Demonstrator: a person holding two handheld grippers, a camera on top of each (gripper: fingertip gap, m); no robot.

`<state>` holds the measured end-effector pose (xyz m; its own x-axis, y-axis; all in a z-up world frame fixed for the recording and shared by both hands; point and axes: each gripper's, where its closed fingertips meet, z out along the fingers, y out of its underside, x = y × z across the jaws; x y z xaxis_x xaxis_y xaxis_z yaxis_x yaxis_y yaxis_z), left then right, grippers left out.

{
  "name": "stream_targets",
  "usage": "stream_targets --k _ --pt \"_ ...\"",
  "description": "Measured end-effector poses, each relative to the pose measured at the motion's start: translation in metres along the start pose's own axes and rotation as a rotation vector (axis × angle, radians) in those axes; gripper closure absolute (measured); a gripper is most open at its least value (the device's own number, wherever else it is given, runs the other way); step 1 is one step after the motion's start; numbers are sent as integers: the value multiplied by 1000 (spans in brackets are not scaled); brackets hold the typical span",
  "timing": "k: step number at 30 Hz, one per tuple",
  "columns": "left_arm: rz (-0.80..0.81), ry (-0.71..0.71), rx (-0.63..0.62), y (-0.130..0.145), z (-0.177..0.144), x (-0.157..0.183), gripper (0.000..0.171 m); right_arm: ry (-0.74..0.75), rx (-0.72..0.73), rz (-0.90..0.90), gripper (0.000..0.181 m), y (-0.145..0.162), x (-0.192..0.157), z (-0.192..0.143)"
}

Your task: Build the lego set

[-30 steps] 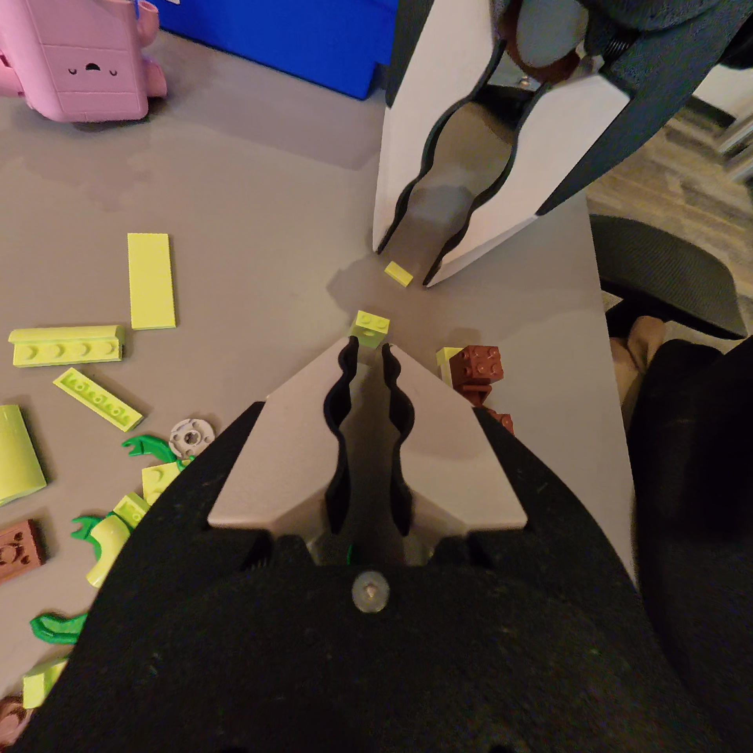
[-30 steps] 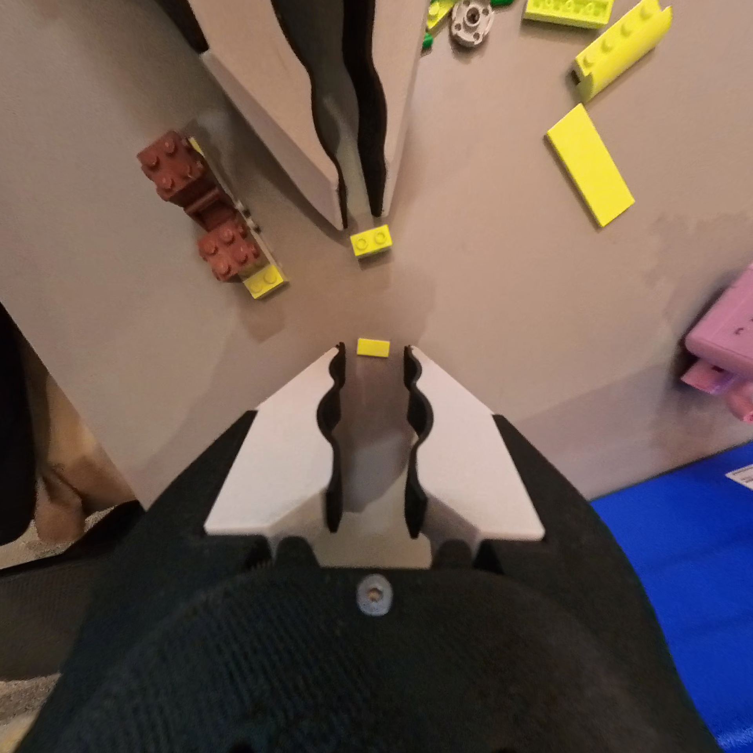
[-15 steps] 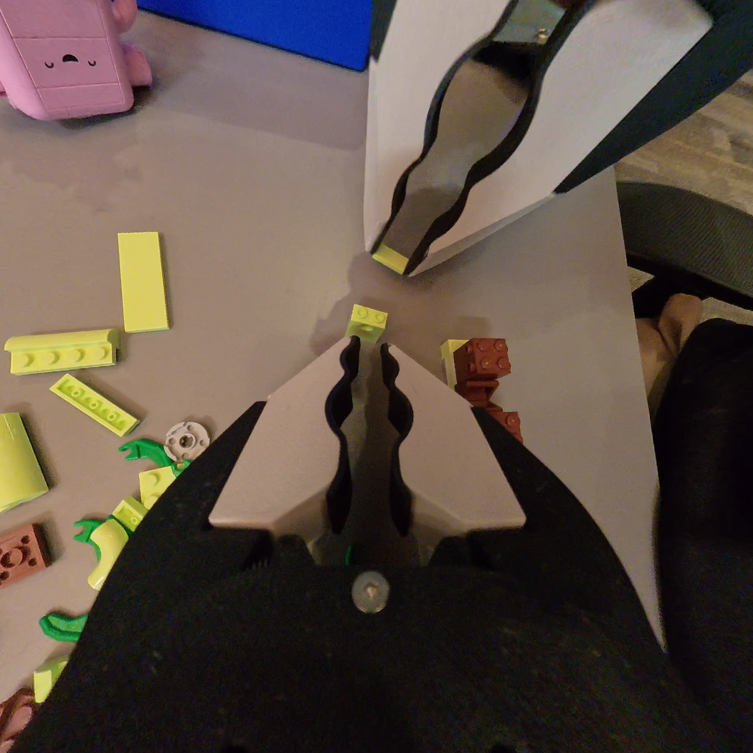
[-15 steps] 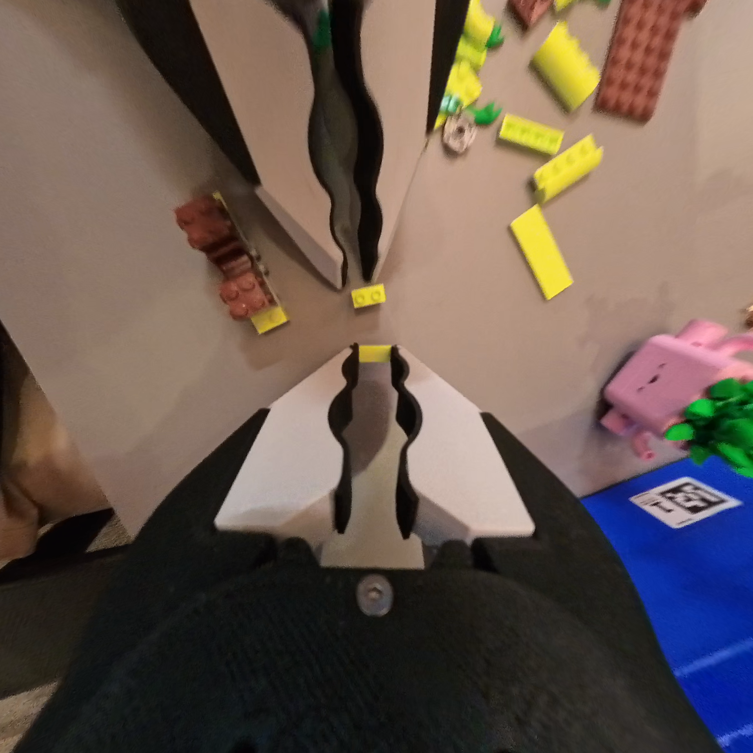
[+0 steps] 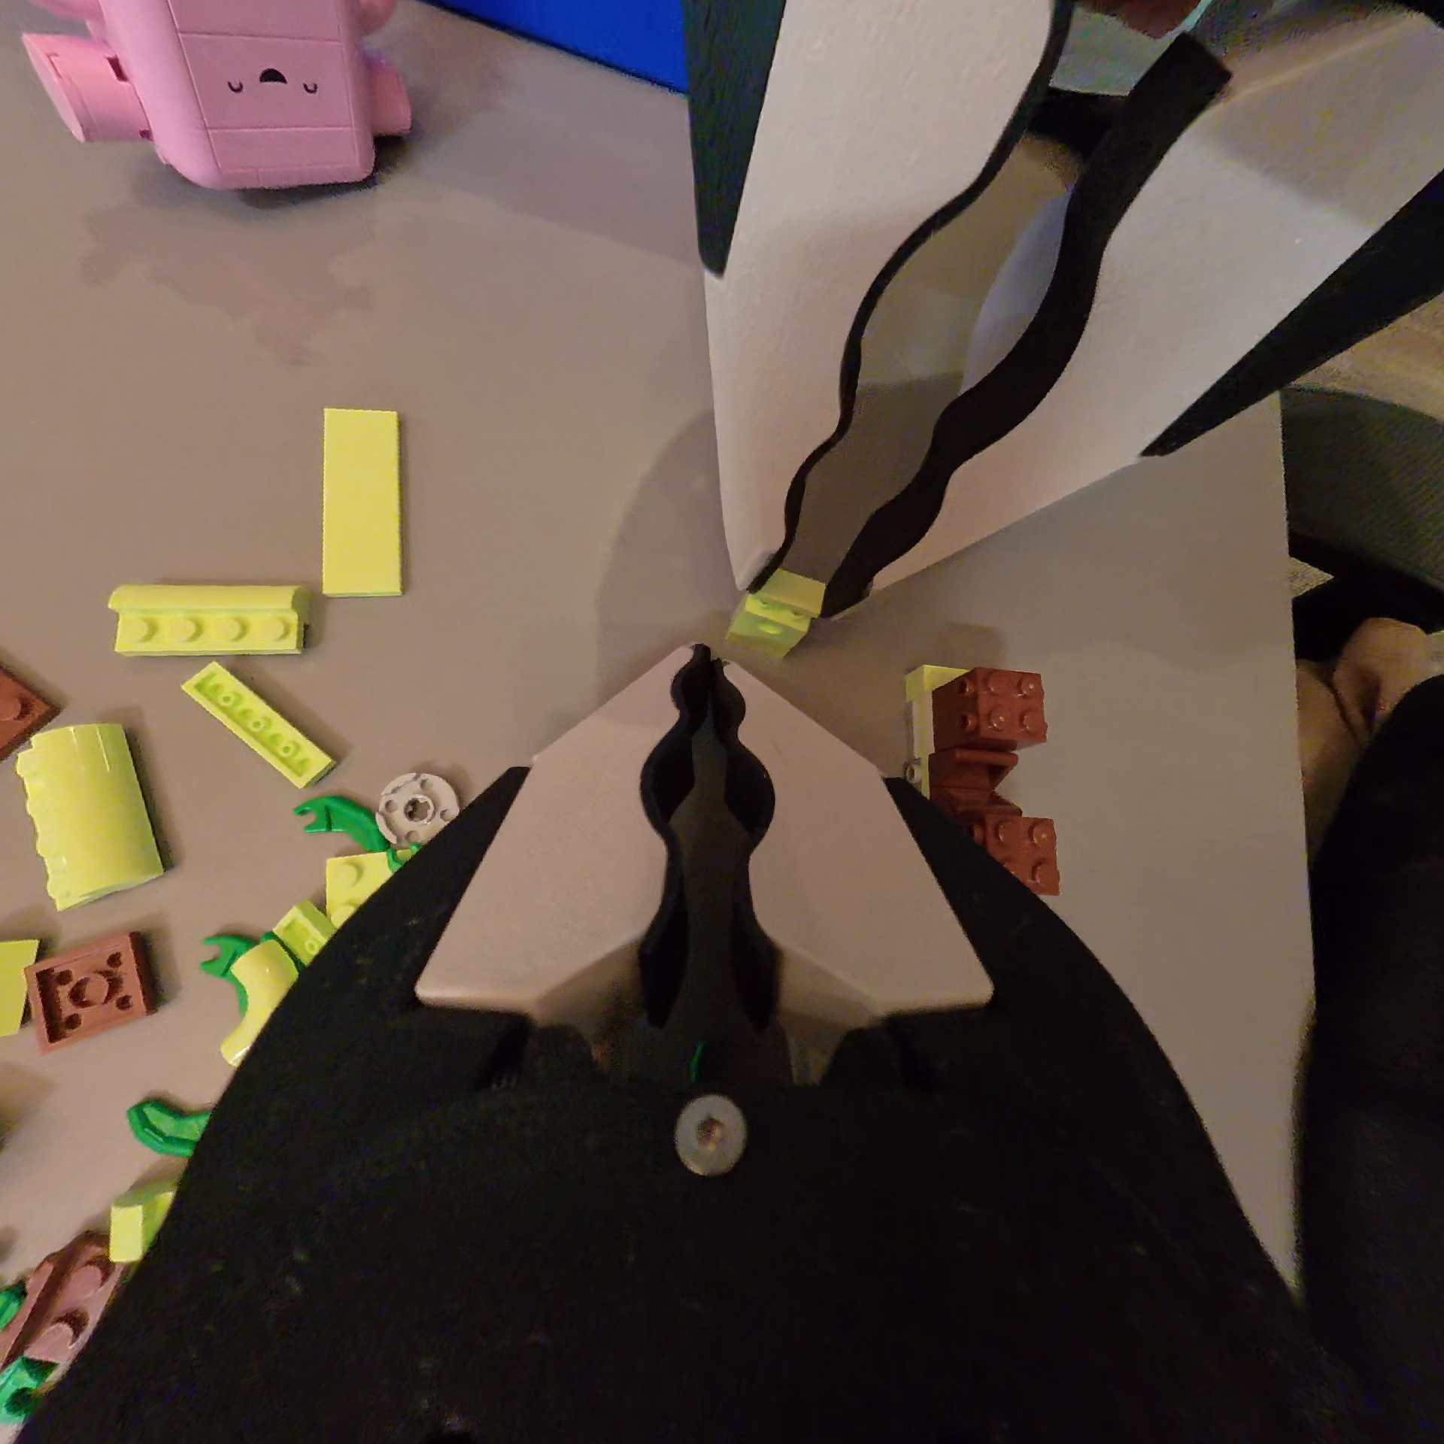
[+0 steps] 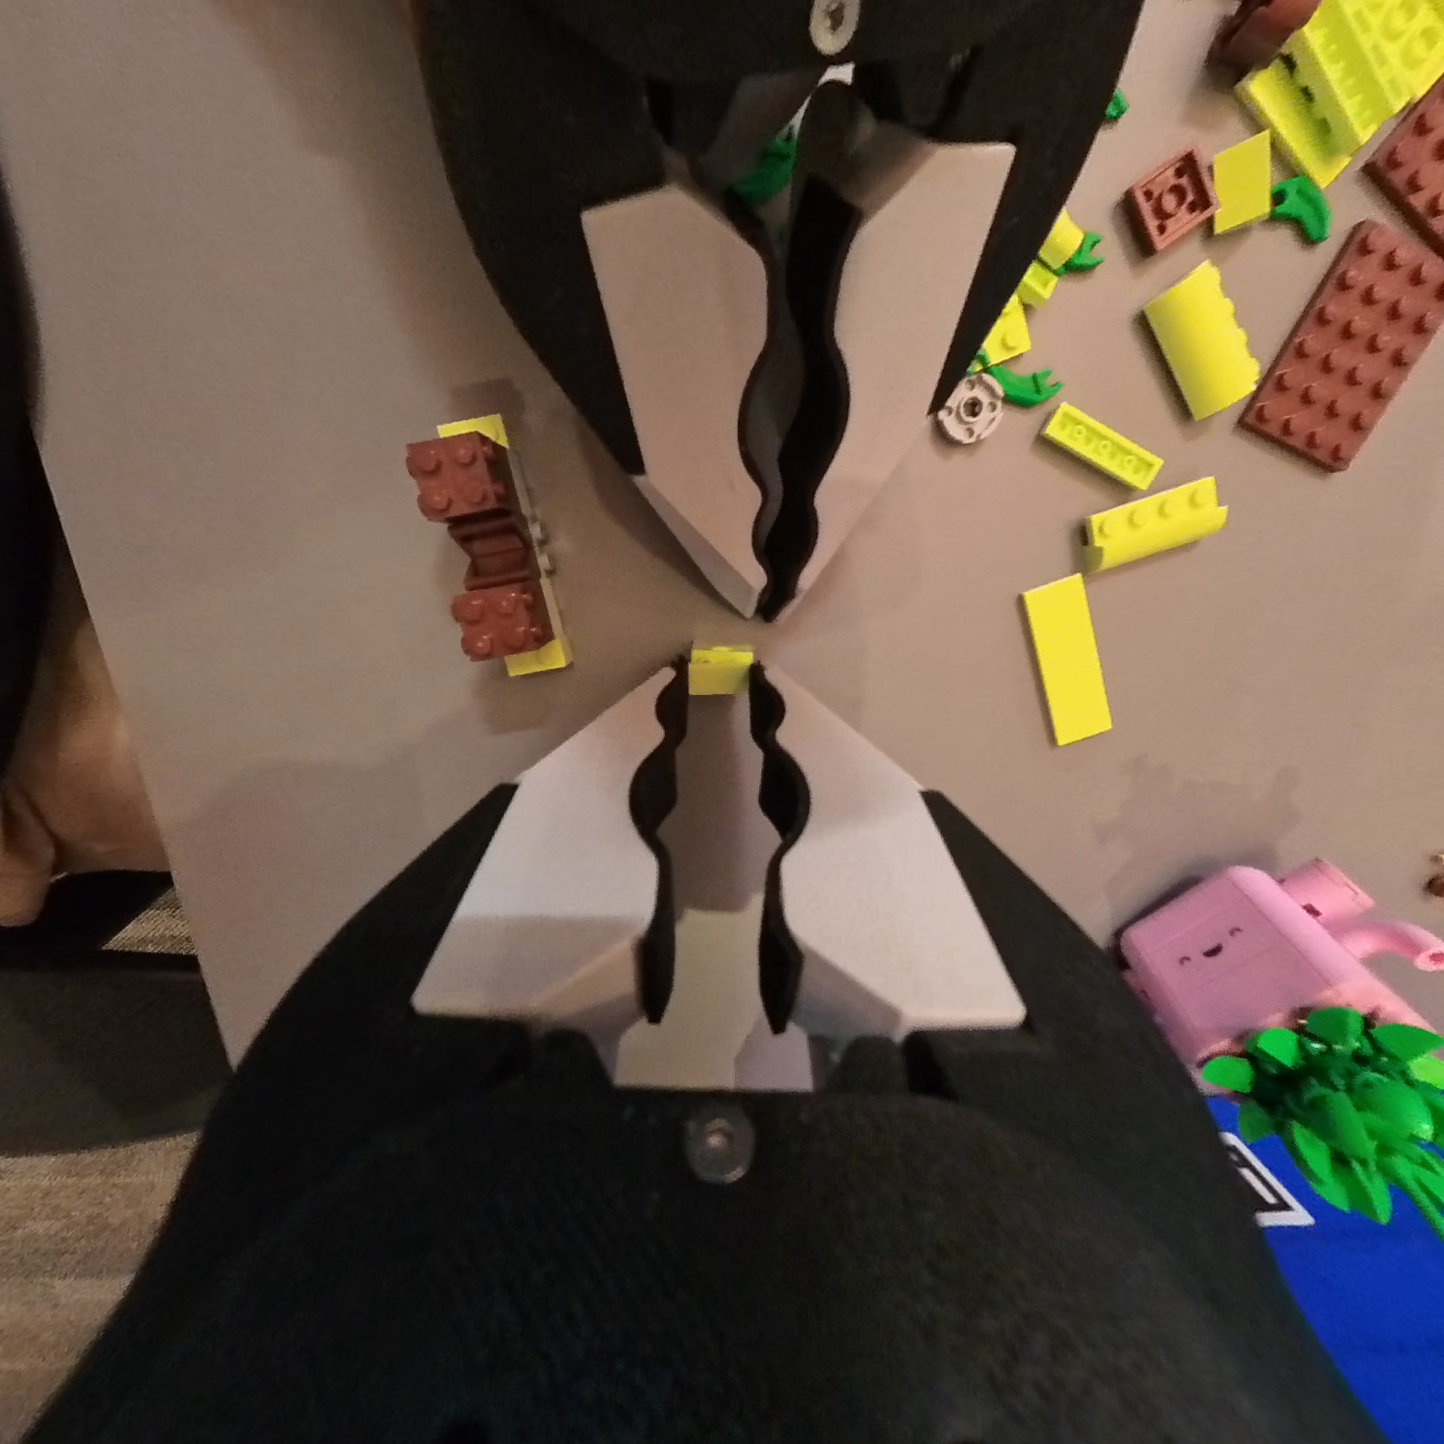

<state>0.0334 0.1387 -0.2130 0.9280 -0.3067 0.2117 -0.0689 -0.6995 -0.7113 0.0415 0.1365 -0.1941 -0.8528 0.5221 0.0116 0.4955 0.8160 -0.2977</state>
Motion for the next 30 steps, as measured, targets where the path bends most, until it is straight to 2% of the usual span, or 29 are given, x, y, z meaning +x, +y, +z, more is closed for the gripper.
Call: stream_targets --k 30 --pt "-11 17 -4 0 0 1 171 -41 -31 19 168 -3 1 2"
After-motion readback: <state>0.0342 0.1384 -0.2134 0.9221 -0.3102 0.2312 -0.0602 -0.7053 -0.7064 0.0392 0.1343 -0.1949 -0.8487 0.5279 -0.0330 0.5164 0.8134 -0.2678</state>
